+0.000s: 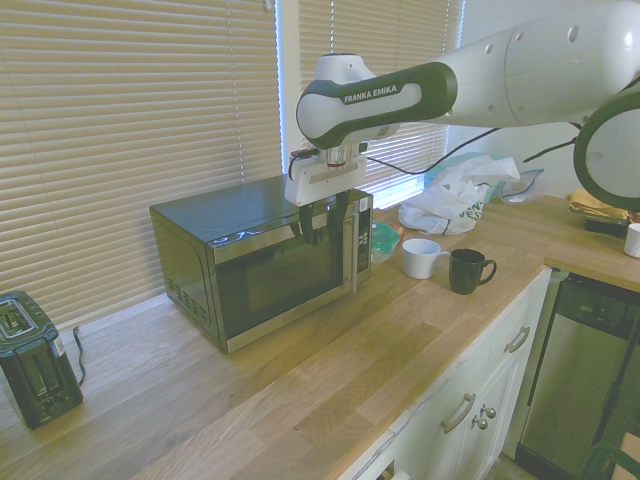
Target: Close the microwave
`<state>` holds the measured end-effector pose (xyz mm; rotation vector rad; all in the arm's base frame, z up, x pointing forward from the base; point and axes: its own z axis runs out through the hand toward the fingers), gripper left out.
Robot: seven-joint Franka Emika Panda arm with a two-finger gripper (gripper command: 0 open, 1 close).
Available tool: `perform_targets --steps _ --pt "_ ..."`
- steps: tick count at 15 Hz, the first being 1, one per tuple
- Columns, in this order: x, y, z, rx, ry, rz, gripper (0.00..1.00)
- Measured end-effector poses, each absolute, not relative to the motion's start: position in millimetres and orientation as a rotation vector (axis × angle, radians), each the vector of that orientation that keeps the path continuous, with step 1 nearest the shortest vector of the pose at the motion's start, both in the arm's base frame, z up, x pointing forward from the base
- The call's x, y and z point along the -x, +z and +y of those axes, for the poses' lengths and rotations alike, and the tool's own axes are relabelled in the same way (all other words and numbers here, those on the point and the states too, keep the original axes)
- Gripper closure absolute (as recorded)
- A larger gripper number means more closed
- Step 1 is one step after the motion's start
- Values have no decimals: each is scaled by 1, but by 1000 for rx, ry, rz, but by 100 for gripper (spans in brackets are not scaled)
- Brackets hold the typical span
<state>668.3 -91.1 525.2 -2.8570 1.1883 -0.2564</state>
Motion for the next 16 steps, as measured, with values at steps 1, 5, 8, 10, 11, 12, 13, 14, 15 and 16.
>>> perform_targets --steps 1,5,8,10,11,12,13,14,15,16 --pt "-669 524 -92 2857 -254 1190 0" --pt "-668 521 -86 2871 -253 1154 0" --pt "-657 511 -66 2874 -311 1081 0" --pt "-642 505 -54 2875 -321 1054 0" --pt "-634 503 -50 2874 -324 1046 0" --pt "-626 500 -48 2874 -323 1042 0" --pt "-617 496 -46 2874 -321 1039 0" --pt "-608 491 -46 2872 -320 1040 0" --pt "-598 484 -46 2871 -318 1041 0" --pt "-589 478 -47 2869 -318 1042 0"
